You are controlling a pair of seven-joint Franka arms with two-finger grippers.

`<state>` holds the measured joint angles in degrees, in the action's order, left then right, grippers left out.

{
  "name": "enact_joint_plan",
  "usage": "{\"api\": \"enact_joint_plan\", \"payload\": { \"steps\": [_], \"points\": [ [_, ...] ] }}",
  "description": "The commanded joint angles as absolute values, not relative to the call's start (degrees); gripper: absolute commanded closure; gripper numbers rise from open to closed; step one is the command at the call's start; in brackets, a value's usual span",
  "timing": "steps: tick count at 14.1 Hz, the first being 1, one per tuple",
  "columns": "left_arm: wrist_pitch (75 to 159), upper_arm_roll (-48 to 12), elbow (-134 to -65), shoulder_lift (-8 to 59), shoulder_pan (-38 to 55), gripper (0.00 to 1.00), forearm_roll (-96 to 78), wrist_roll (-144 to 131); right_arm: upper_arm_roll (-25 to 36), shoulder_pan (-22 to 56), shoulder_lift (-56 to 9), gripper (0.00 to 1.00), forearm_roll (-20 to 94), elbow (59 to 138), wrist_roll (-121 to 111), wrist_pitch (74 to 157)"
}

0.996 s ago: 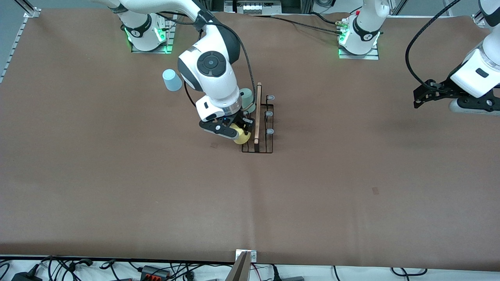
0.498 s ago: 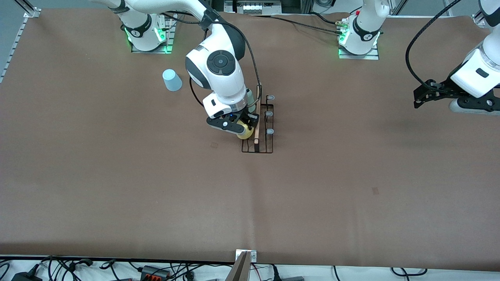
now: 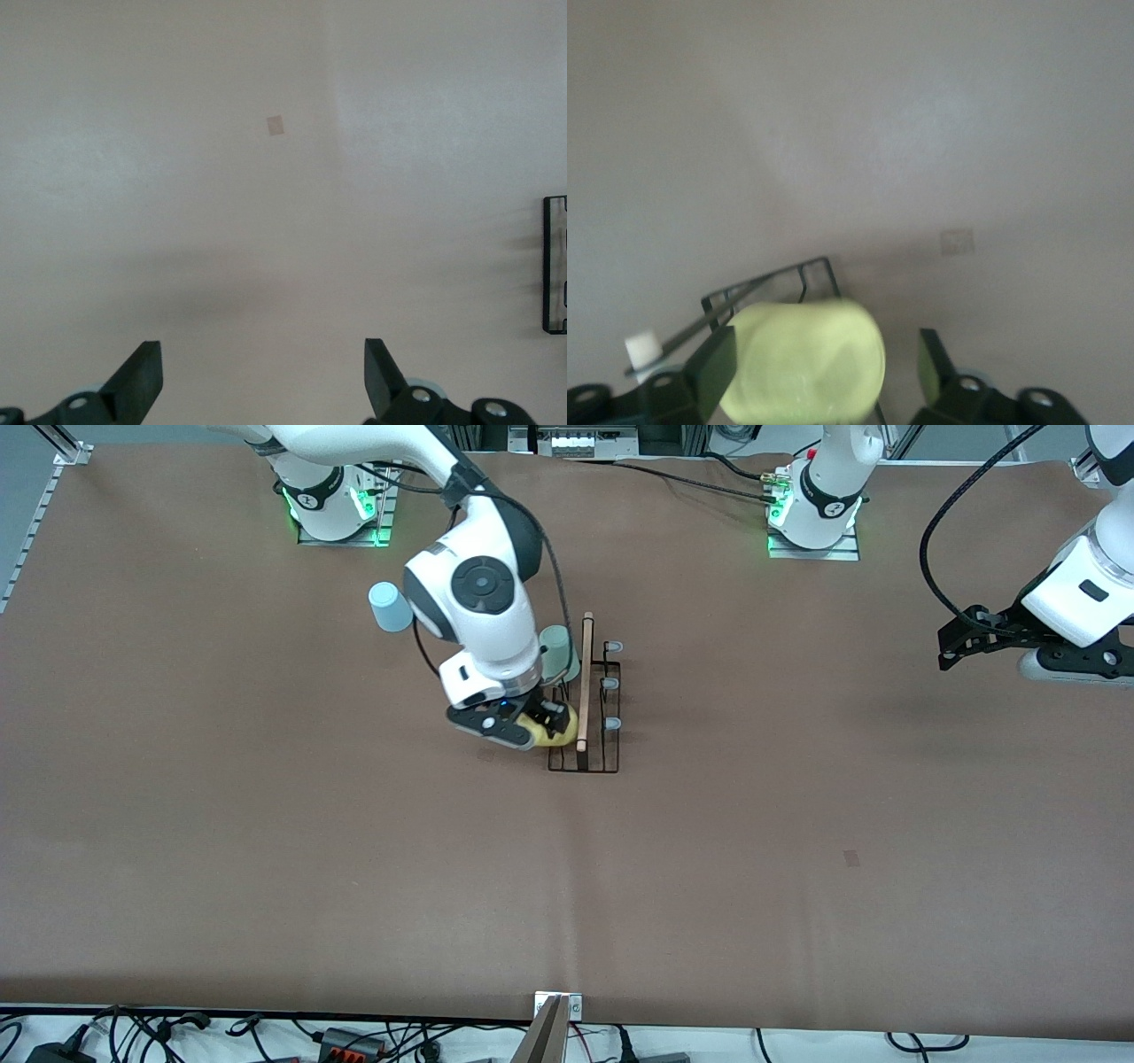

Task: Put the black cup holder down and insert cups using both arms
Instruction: 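Open the right gripper and withdraw it from the yellow cup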

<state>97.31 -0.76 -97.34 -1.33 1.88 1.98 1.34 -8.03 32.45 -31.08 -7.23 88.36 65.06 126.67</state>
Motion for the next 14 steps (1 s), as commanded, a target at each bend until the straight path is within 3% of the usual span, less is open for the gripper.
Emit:
{"api": "enact_joint_plan", "payload": {
  "steps": [1, 4, 6, 14],
  "points": [
    [96.3, -0.3, -96.4, -1.1, 2.1, 0.0, 1.4, 2.5, -8.0, 30.9, -28.1, 0.0, -7.1, 88.8, 65.0, 125.8],
    [96.3, -0.3, -96.4, -1.1, 2.1, 0.0, 1.4, 2.5, -8.0, 27.8, -24.6, 0.0, -4.9, 89.2, 64.0, 123.5],
    [96.3, -0.3, -96.4, -1.1, 2.1, 0.0, 1.4, 2.5, -8.0, 23.8, -20.2, 0.0, -3.1, 89.7, 56.6, 117.5],
    [96.3, -0.3, -96.4, -1.1, 2.1, 0.0, 1.4, 2.5, -8.2, -2.0, -7.0, 0.0, -2.6, 89.6, 11.0, 95.1]
  ]
}}
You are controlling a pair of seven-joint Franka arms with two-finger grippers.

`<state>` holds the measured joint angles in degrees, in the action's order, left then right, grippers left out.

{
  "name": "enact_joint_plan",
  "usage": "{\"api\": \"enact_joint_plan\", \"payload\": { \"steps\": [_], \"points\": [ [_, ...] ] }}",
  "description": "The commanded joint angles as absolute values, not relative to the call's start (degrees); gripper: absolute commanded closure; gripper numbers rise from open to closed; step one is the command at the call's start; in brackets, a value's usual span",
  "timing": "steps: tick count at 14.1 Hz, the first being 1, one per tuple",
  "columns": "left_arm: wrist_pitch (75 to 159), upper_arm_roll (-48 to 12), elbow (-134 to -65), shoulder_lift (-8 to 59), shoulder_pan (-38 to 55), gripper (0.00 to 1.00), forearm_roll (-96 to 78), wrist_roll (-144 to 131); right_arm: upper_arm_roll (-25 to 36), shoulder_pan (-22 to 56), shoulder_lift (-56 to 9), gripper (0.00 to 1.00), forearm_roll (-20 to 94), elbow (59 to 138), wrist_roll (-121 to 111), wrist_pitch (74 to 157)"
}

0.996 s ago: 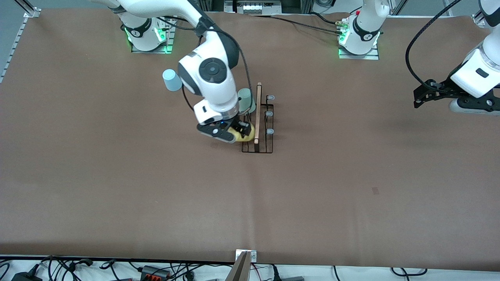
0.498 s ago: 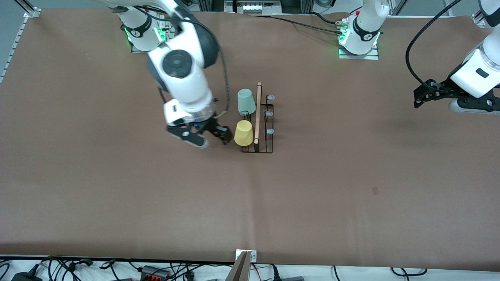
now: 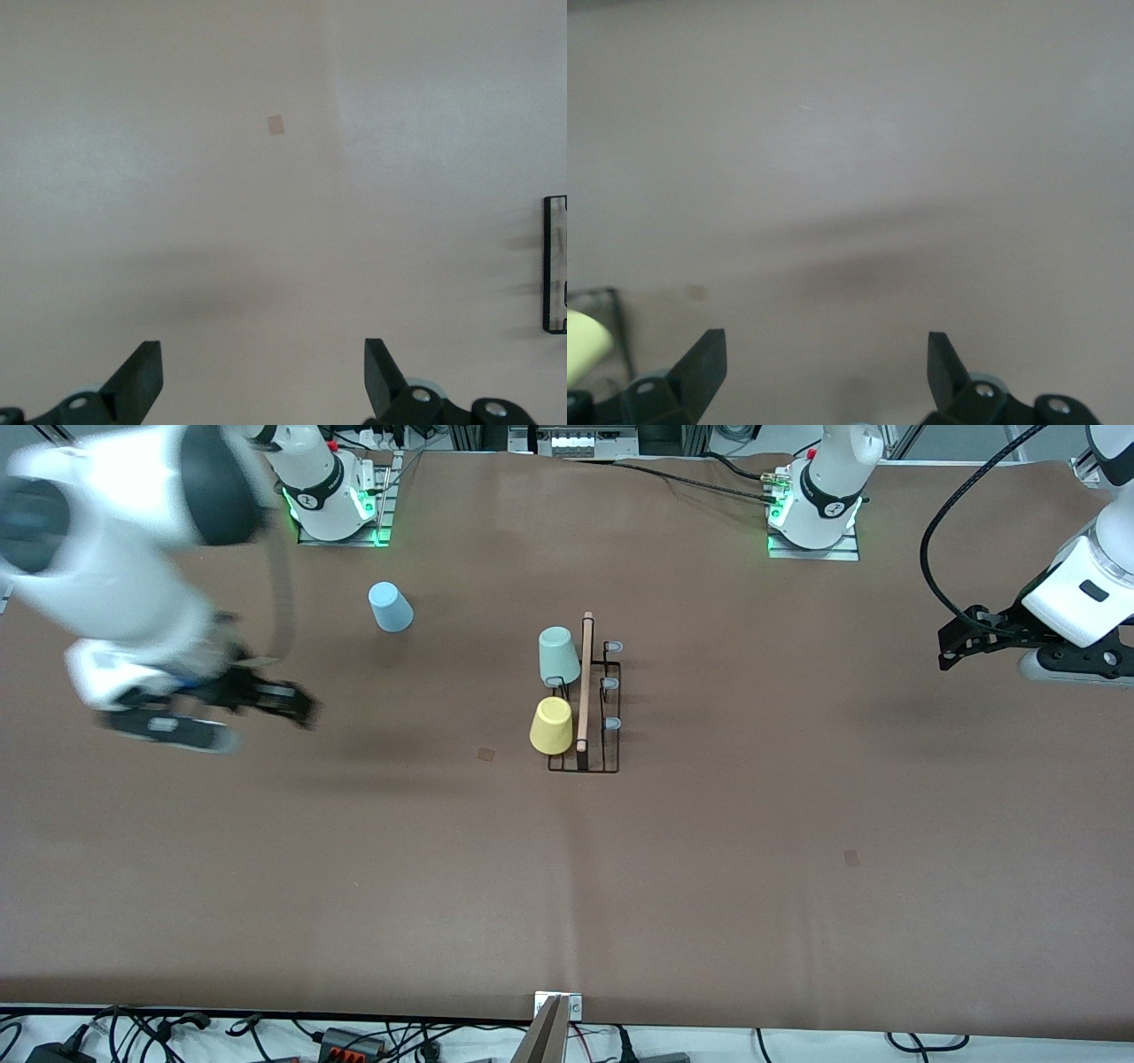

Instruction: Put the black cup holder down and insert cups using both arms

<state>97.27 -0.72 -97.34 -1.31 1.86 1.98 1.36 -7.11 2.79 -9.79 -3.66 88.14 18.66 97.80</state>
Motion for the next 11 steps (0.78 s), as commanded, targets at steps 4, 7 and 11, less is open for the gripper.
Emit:
{"api": "enact_joint_plan", "payload": {
  "steps": [4, 7, 11],
  "points": [
    [96.3, -0.3, -96.4, -1.1, 2.1, 0.0, 1.4, 2.5, -3.8, -6.3, -6.1, 0.0, -3.2, 86.4, 4.7, 89.6],
    [96.3, -0.3, -96.4, -1.1, 2.1, 0.0, 1.4, 2.5, -2.2, -7.7, -4.3, 0.0, -1.8, 86.6, 1.6, 87.6],
    [96.4, -0.3, -96.4, -1.1, 2.0, 0.0, 1.4, 2.5, -1.9, -6.1, -4.7, 0.0, -1.1, 86.7, -4.4, 86.2]
  ]
}}
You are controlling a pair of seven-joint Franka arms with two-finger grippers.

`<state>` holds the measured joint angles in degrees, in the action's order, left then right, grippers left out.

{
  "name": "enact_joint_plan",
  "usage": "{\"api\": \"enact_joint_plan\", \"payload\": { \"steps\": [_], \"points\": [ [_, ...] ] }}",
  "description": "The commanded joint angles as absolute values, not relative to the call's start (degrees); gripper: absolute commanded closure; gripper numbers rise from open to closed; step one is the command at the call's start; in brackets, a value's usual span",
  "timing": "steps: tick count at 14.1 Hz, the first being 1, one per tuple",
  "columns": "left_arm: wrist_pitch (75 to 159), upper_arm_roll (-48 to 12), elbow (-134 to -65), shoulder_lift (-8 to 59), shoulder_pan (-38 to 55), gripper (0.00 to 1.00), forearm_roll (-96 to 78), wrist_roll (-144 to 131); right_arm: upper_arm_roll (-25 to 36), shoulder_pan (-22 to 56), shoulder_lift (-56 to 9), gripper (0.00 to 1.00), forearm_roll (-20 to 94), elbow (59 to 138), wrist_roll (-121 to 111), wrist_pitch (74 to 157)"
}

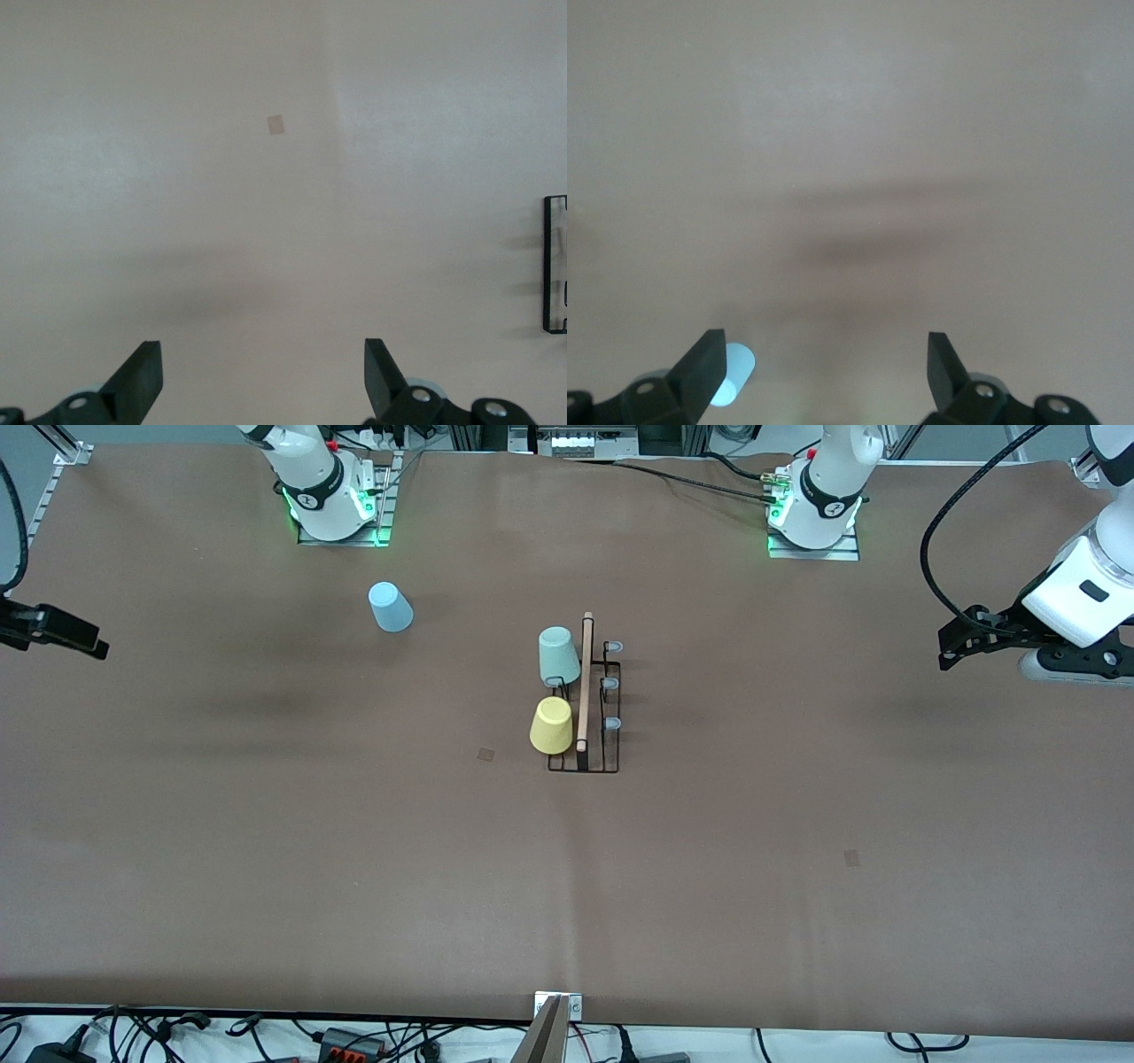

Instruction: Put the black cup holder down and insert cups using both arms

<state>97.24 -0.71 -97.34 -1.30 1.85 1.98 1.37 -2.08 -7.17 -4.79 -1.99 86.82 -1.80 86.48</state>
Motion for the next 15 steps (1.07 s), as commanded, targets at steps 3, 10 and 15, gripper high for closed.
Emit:
{"api": "enact_joint_plan", "payload": {
  "steps": [3, 10, 15],
  "points": [
    [96.4, -0.3, -96.4, -1.1, 2.0, 0.0, 1.3, 2.5, -1.5, -4.5, -4.9, 0.0, -1.5, 87.3, -4.0, 87.0],
    [96.4, -0.3, -96.4, -1.1, 2.0, 0.0, 1.3, 2.5, 0.9, -1.1, -4.7, 0.0, -1.2, 87.7, -3.8, 89.6],
    [96.4, -0.3, -96.4, -1.1, 2.0, 0.0, 1.3, 2.5, 0.7, -1.1, -4.5, 0.0, 1.8, 88.3, 2.3, 89.3]
  ]
}}
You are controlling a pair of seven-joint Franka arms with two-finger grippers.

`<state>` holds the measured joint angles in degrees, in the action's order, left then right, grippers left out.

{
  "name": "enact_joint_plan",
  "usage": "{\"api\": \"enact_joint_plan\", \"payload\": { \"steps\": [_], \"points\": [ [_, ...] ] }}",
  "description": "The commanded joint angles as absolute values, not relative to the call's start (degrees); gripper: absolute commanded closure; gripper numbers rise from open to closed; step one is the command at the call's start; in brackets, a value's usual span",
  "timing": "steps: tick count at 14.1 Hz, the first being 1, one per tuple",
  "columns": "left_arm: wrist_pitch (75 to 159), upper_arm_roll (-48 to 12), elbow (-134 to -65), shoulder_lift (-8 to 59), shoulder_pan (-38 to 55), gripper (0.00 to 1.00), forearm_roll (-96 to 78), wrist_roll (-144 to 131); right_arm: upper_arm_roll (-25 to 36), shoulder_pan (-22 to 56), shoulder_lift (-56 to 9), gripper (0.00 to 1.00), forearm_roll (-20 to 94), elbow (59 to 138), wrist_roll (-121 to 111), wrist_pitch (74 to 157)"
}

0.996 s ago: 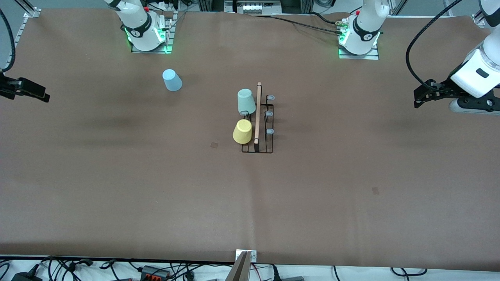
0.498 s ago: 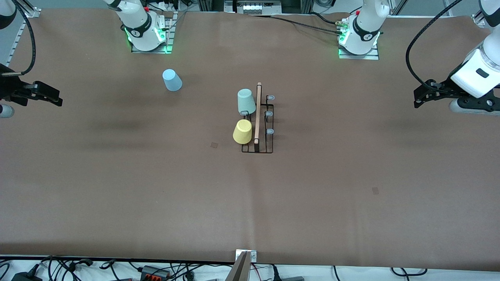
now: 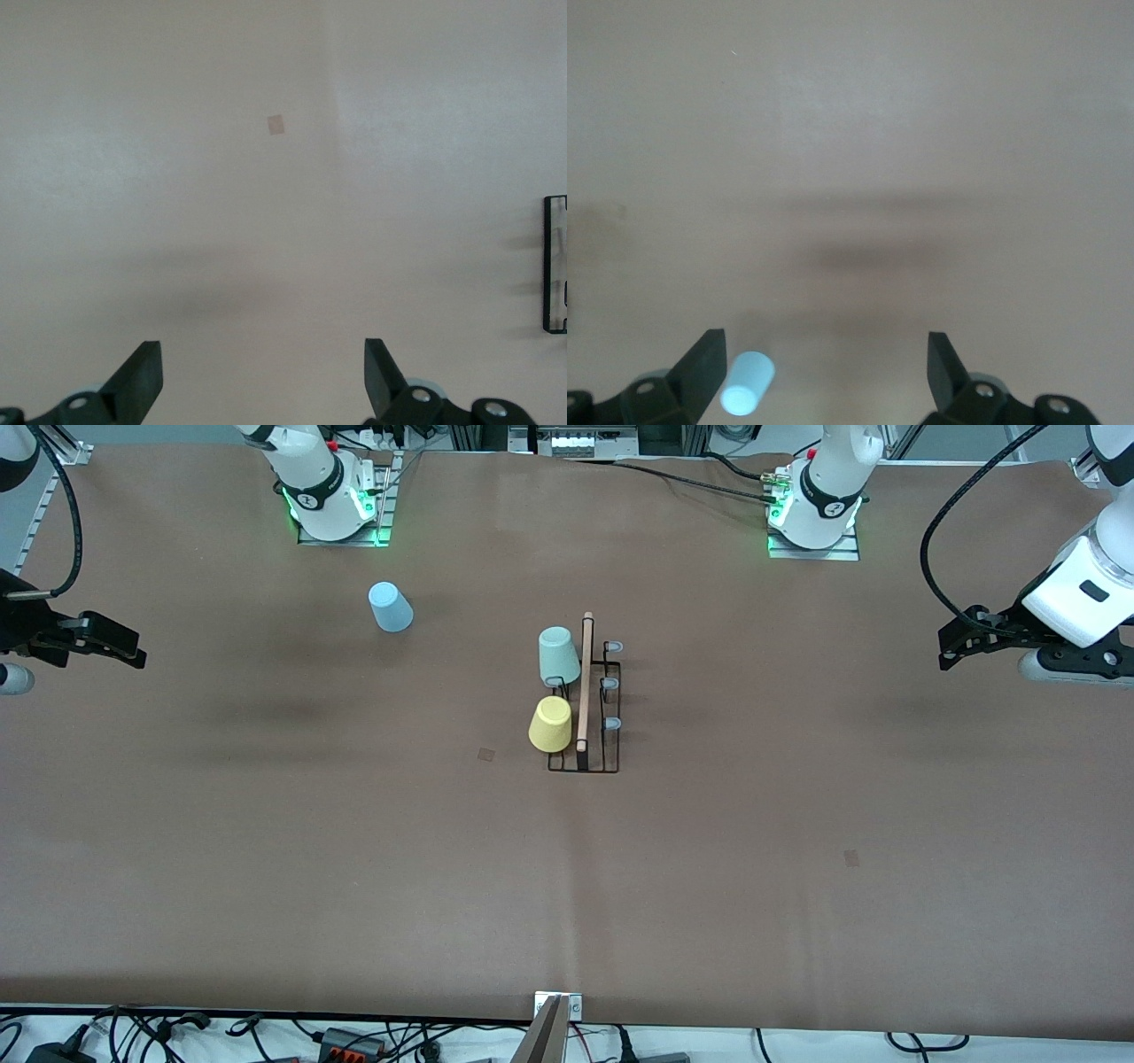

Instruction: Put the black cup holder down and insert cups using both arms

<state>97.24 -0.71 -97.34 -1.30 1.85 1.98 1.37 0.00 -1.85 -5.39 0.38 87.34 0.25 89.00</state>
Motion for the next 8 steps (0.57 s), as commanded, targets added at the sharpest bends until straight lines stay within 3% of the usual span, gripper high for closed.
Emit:
{"api": "enact_joint_plan", "payload": {
  "steps": [1, 8],
  "points": [
    [96.3, -0.3, -96.4, -1.1, 2.0, 0.0, 1.3, 2.5, 0.6, -1.1, -4.5, 0.0, 1.9, 88.3, 2.3, 89.0],
    [96.3, -0.3, -96.4, -1.1, 2.0, 0.0, 1.3, 2.5, 0.7, -1.3, -4.7, 0.0, 1.8, 88.2, 2.0, 89.4]
  ]
}}
